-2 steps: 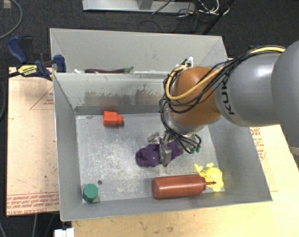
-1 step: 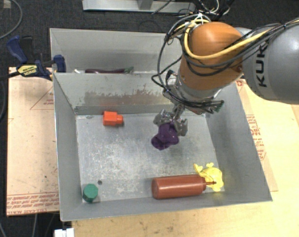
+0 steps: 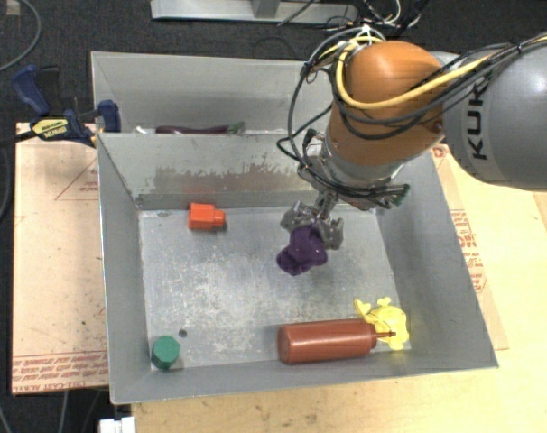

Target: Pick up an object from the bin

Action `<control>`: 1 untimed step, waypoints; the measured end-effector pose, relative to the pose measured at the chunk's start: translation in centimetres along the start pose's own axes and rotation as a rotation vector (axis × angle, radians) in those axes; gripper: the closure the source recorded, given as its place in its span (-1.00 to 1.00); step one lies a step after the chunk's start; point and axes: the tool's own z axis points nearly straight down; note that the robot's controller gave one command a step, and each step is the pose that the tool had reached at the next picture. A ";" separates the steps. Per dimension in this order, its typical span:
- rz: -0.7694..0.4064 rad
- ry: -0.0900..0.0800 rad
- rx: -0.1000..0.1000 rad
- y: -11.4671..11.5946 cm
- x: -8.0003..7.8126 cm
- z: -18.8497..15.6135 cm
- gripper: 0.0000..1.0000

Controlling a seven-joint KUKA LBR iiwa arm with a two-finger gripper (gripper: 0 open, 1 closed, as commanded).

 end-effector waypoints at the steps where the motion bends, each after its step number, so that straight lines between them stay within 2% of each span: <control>1: 0.331 -0.011 0.009 -0.8 0.6 -12.2 1.00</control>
Offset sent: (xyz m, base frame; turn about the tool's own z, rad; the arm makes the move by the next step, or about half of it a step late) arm 0.0000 0.0000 0.0000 0.0000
